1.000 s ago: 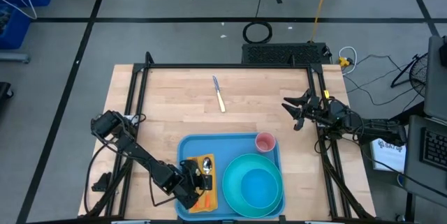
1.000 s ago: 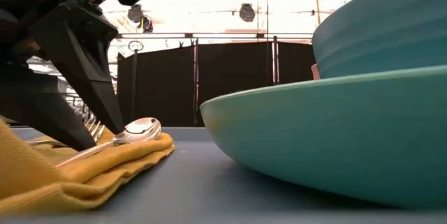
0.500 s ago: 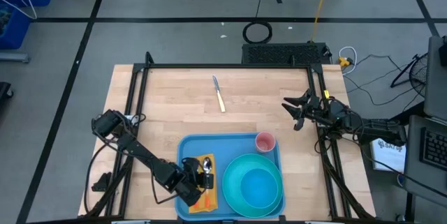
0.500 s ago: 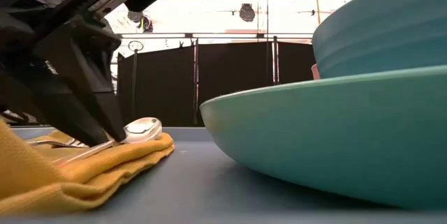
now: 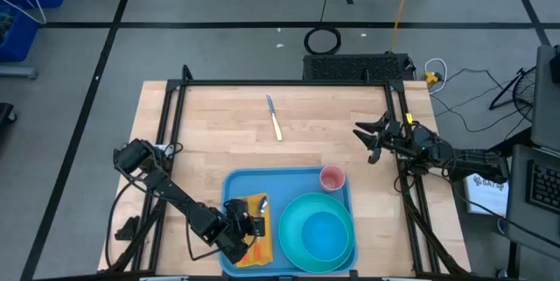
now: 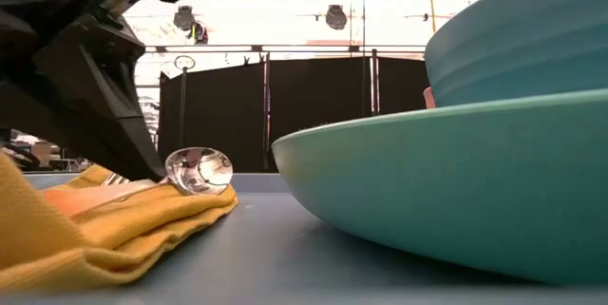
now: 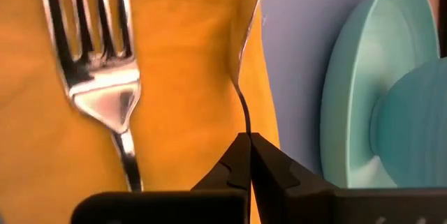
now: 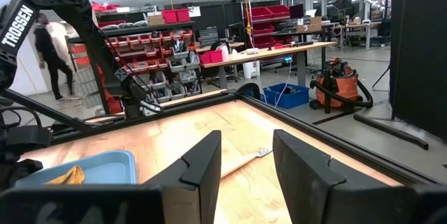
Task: Set up tray
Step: Adjust the spoon on the blue serving tray
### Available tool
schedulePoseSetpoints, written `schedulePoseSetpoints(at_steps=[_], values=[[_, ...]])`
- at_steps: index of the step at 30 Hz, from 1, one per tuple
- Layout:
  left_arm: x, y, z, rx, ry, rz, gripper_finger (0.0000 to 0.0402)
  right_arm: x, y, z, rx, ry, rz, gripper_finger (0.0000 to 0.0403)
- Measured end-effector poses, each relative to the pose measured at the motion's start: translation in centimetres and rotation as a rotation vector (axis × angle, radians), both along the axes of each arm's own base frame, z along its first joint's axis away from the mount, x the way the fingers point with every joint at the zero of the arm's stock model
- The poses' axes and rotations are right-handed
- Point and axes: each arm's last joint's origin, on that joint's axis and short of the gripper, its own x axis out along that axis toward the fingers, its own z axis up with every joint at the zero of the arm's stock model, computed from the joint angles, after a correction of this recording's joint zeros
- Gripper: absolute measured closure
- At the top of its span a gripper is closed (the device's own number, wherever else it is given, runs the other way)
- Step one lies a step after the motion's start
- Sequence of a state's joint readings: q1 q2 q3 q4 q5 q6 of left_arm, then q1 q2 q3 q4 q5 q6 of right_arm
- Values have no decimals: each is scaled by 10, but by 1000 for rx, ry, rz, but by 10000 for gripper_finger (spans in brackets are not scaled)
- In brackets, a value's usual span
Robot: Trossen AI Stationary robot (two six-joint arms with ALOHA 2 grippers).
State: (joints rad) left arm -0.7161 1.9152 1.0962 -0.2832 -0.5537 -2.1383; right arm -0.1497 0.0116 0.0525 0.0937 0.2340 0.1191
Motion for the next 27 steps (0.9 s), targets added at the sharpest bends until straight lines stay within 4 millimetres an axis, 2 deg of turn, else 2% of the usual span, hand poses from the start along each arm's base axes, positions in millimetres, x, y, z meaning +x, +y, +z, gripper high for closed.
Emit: schedulePoseSetpoints(at_steps=[11,27], values=[[-13,-11,0,-19,-24,52,401,0,0,0,0,0,0,280],[-19,-9,-3,-5,-2,115,401,0,0,0,0,0,0,280]])
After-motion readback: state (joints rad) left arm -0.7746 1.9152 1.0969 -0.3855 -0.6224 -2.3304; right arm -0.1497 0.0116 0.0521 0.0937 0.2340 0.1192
